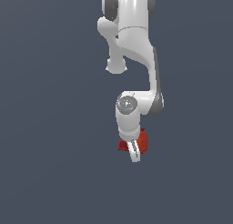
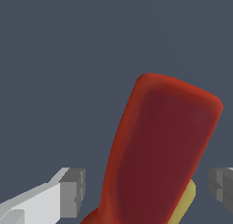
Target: Pick up the object and move it to a goal position.
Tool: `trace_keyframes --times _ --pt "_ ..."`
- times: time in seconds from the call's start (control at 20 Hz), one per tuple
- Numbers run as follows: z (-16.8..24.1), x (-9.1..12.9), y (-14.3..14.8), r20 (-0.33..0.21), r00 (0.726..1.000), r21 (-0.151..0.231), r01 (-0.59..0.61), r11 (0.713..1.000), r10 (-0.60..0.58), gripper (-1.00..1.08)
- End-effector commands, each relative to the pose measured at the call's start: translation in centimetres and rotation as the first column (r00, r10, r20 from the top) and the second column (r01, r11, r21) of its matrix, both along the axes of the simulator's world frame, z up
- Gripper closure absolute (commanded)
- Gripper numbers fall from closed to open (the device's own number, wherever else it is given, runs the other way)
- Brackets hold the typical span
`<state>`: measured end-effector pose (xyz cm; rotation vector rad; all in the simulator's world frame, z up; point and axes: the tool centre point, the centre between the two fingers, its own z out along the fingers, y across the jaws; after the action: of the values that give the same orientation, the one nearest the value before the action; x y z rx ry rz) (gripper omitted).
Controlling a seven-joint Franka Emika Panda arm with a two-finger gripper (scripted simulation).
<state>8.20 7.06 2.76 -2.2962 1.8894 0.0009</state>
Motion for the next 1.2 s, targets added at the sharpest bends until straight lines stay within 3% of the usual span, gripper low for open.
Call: trace_keyframes --times 0.0,0.05,0.7,1.15 --pt "-0.3 0.1 0.1 0.001 1.0 0.0 0.0 1.0 0.0 -1.0" --pt "-0.3 0.1 0.1 0.001 1.0 0.0 0.0 1.0 0.0 1.08" --pt "0.2 0.2 0.3 0.003 1.0 0.001 0.0 1.0 0.0 1.08" --pt "5.2 0.6 4.2 0.002 1.0 0.0 0.002 1.0 -0.002 1.08"
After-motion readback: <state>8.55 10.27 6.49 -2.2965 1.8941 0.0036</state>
